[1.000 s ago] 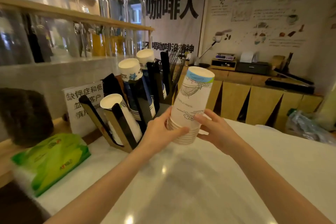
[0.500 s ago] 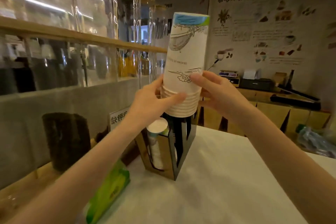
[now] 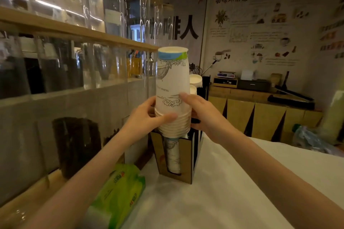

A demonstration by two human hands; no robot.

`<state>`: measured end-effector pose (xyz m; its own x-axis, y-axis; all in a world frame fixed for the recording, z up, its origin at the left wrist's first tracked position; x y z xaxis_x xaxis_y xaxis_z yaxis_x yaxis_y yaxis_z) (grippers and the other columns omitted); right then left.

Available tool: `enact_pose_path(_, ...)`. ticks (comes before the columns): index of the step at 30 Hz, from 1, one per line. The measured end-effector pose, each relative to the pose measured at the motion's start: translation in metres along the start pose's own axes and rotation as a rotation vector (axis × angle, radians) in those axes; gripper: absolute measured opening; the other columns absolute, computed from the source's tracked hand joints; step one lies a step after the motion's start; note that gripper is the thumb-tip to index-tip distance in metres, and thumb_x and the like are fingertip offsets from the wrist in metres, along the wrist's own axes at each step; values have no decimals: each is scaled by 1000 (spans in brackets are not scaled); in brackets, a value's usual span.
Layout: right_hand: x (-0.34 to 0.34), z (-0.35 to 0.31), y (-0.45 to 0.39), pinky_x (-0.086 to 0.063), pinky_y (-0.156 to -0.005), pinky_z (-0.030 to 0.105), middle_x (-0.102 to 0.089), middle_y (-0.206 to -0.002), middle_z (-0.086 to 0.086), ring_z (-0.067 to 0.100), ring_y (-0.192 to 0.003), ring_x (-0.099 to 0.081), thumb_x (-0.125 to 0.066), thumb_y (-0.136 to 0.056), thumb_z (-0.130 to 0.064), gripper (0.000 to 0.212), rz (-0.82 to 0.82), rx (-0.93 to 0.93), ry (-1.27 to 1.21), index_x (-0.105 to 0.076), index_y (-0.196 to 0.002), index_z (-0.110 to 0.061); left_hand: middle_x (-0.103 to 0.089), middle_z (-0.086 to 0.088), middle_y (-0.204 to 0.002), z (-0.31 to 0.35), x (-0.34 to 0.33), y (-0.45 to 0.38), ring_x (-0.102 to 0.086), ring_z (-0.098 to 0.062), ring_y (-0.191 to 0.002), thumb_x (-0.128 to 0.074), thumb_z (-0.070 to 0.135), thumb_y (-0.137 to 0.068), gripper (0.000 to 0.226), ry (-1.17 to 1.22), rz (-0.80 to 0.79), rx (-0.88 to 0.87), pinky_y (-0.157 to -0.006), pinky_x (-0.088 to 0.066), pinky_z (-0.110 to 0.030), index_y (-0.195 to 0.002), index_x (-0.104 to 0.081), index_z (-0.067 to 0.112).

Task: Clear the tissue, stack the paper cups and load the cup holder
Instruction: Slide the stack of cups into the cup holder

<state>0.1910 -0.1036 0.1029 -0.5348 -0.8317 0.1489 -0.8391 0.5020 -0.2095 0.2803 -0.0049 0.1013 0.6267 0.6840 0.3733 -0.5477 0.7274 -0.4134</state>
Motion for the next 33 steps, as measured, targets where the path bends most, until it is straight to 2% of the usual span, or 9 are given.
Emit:
enact_pose_path(4, 1, 28, 0, -42, -83, 31, -59, -121, 0, 17, -108, -53, -31, -89, -57, 53, 39, -100, -59, -48, -130, -27, -59, 11, -122, -23, -14, -2, -57, -8, -108, -76, 53, -49, 90, -67, -105, 69, -93, -49, -32, -129, -41, 30)
enact_pose_path(8, 1, 55, 0, -42, -81, 29, -59, -124, 1, 17, -109, -53, -23, -89, -60, 56, 49, -141, -44, -53, -125, -28, -57, 7, -128, -40, -22, -2, -55, -13, -112, -78, 51, -51, 91, -162, -157, 115, -98, -47, -37, -131, -40, 27)
enact_pose_path(10, 2, 66, -2, -37, -89, 33, -57, -127, 2, 18, -114, -50, -18, -90, -59, 58, 44, -150, -34, -52, -127, -28, -60, 7, -123, -43, -23, -3, -56, -12, -108, -79, 49, -52, 85, -206, -175, 121, -93, -48, -30, -127, -46, 25)
enact_pose_path(13, 3, 84, -7, -34, -98, 41, -55, -134, 4, 22, -125, -46, -15, -90, -60, 62, 48, -179, -40, -52, -128, -28, -59, 12, -109, -39, -23, -1, -54, -5, -97, -78, 39, -62, 62, -258, -180, 100, -75, -40, -12, -118, -55, 23)
enact_pose_path(16, 2, 103, -10, -29, -106, 45, -54, -136, 7, 24, -129, -44, -12, -90, -60, 66, 50, -223, -48, -51, -130, -25, -57, 14, -105, -36, -20, -1, -52, -6, -98, -78, 37, -62, 60, -194, -99, 84, -72, -38, -13, -116, -53, 26)
enact_pose_path(22, 5, 134, -7, -30, -107, 37, -51, -138, 9, 23, -127, -44, -10, -94, -51, 62, 103, -248, -112, -46, -132, -18, -55, 10, -109, -18, -11, -1, -50, -7, -101, -79, 35, -61, 68, -154, 100, -39, -73, -40, -15, -119, -46, 25)
enact_pose_path(27, 6, 139, -9, -24, -115, 40, -48, -142, 8, 26, -134, -39, -13, -94, -52, 62, 123, -274, -112, -41, -137, -17, -56, 9, -107, -17, -14, -1, -53, -9, -99, -79, 35, -61, 57, -179, 71, -26, -75, -43, -17, -107, -46, 26)
enact_pose_path(29, 5, 141, -11, -20, -117, 43, -45, -144, 8, 25, -136, -36, -15, -92, -55, 63, 85, -306, -84, -39, -138, -20, -57, 7, -108, -16, -13, -2, -53, -11, -100, -79, 36, -61, 59, -213, 58, -4, -79, -46, -24, -108, -46, 25)
enact_pose_path(33, 10, 124, -2, -23, -115, 37, -45, -143, 10, 25, -134, -39, -24, -95, -48, 54, -30, -353, 69, -41, -136, -17, -58, 1, -120, -16, -18, -9, -53, -15, -105, -80, 37, -59, 69, -325, -117, 167, -86, -46, -31, -117, -47, 19)
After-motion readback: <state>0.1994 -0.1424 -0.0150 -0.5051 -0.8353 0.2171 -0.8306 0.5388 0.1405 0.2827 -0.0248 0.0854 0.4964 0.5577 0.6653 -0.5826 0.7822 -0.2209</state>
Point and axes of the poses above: each hand's wrist, its own y-axis away from the middle knuckle, its own x-axis out of the back of the hand, z = x × y, the point moved 10 cm from there along -y, towards the middle knuckle
